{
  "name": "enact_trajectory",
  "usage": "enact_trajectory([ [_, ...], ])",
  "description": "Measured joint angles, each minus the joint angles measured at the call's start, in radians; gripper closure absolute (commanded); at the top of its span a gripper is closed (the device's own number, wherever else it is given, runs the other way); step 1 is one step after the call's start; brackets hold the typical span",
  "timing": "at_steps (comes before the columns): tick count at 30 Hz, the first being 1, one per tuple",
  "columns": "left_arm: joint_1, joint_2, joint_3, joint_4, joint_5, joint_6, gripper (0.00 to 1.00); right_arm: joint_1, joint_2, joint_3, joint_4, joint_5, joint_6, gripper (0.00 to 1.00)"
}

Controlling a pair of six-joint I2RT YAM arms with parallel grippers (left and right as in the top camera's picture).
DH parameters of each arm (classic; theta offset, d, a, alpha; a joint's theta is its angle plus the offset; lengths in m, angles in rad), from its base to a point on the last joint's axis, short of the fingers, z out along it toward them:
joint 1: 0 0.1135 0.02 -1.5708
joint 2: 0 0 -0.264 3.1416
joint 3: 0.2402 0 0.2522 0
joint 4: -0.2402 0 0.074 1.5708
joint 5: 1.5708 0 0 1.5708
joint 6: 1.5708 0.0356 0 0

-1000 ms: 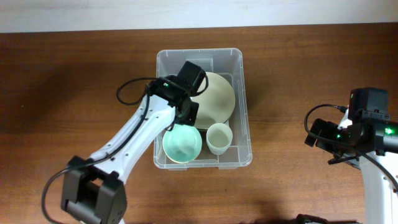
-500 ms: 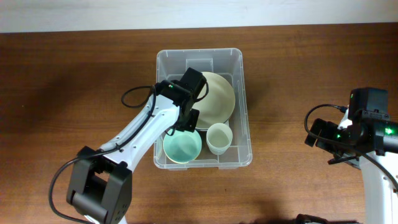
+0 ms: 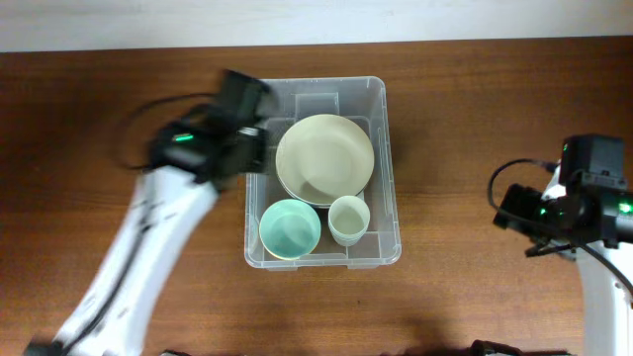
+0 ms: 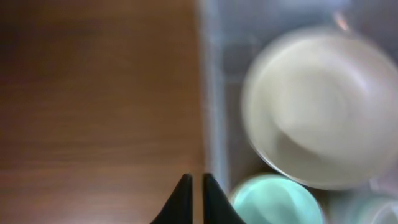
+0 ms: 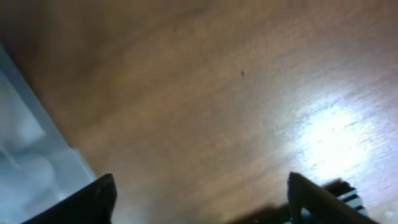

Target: Pack container

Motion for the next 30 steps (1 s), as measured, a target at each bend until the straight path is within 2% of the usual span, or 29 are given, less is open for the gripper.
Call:
enact_trajectory([
  [2,0.074,-0.048,0.002,0.0,-0.004,-0.001,0.46,0.0,0.0,0.046,0.011,-0.003,-0.015,0.71],
  [3,0.115,-0.071,0.002,-0.001,-0.005,-0.004,0.4,0.002,0.0,0.079,0.027,-0.007,-0.033,0.79],
  [4,0.166,-0.092,0.002,-0.001,-0.009,0.0,0.39,0.003,0.0,0.093,0.038,-0.011,-0.042,0.85],
  [6,0.239,-0.114,0.002,-0.001,-0.003,-0.001,0.32,0.015,0.002,0.117,0.061,-0.027,-0.063,0.9],
  [10,0.36,-0.121,0.002,-0.002,0.026,-0.003,0.27,0.087,0.04,0.129,0.115,-0.05,-0.094,0.93],
  [15,0.437,-0.121,0.002,-0.002,0.07,-0.004,0.26,0.222,0.205,0.131,0.284,-0.064,-0.136,0.93],
  [19,0.447,-0.117,0.002,-0.003,0.09,-0.003,0.26,0.306,0.381,0.132,0.46,-0.076,-0.153,0.93],
  [24,0.447,-0.104,0.002,-0.004,0.105,-0.004,0.26,0.362,0.556,0.131,0.592,-0.107,-0.164,0.96],
  [30,0.447,-0.072,0.002,-0.006,0.111,-0.003,0.26,0.387,0.644,0.131,0.707,-0.185,-0.169,0.96],
])
